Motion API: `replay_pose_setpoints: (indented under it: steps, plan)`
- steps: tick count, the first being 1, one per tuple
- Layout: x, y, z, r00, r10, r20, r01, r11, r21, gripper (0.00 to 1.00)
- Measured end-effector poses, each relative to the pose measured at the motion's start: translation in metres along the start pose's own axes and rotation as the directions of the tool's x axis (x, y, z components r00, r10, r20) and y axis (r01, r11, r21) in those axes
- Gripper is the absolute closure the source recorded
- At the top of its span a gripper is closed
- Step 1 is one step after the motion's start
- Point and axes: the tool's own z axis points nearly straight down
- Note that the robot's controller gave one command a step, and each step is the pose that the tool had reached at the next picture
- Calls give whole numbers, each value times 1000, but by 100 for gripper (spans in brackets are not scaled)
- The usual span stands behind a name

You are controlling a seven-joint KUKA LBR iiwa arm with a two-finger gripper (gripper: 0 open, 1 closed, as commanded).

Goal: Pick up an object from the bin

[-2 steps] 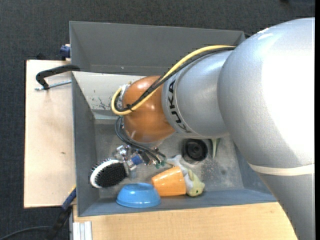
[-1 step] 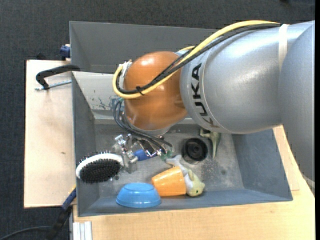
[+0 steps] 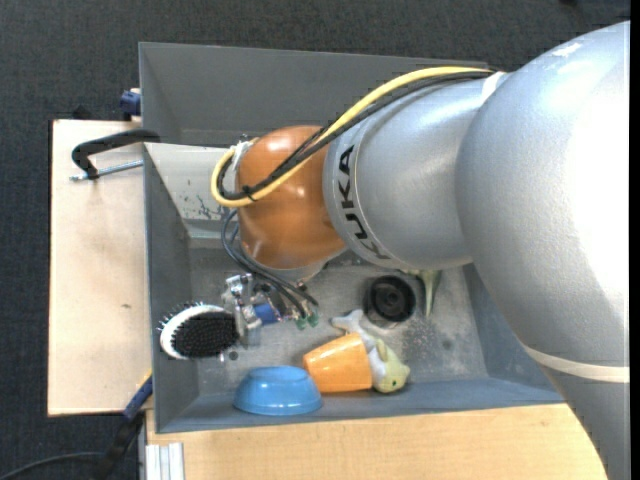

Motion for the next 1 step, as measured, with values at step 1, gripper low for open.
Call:
replay_pose_setpoints:
  steps: [1]
  plan:
    - [16, -3, -131, 1000, 4, 18, -4, 1000, -3, 100]
